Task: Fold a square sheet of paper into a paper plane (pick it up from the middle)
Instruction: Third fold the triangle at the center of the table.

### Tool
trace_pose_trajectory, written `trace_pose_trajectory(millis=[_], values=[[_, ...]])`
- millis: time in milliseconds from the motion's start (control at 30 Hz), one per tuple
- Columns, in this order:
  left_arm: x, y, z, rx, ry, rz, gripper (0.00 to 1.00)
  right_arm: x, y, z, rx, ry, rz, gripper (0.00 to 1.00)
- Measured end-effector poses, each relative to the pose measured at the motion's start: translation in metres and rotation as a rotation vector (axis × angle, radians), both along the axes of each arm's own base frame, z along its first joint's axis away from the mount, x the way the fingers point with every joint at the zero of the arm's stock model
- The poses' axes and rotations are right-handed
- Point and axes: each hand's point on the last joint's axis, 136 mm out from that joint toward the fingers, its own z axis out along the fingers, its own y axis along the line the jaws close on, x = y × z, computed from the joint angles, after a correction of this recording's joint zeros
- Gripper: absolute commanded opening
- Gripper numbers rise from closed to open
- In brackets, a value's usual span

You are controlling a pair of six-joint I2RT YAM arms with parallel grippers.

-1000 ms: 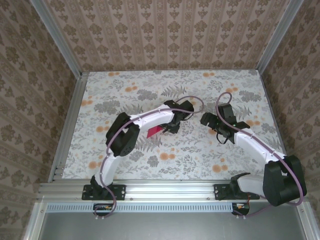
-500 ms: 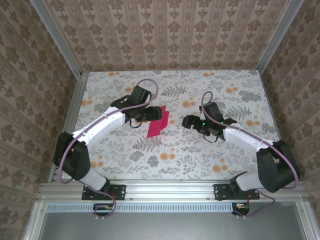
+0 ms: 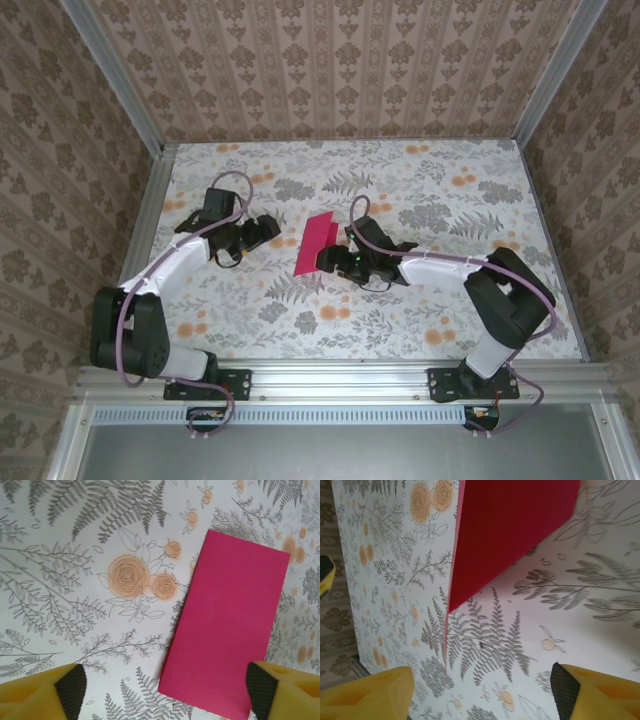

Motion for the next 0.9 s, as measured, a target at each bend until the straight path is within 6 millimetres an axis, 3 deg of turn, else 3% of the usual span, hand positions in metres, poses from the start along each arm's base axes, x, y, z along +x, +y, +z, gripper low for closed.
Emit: trace_pose_trajectory(millis=[167,433,633,900], values=[[0.000,0.002,0.000,-0.009,0.000,0.005,1.00,0.006,0.010,-0.014,0.021,0.043,-0.028,0.44],[0.000,-0.003,0.002,-0.031,-0.012,-0.027,0.97,0.010,0.013,-0.017,0.035,0.061,-0.058,0.04],[-0.004,-0.024,-0.005,-0.055,-0.010,-0.131,0.85,0.002,0.000,-0.020,-0.032,0.067,-0.030,0.00],[-0.021,-0.092,-0.020,-0.126,0.020,-0.354,0.59,-0.015,-0.033,-0.013,-0.064,0.126,0.092,0.00]])
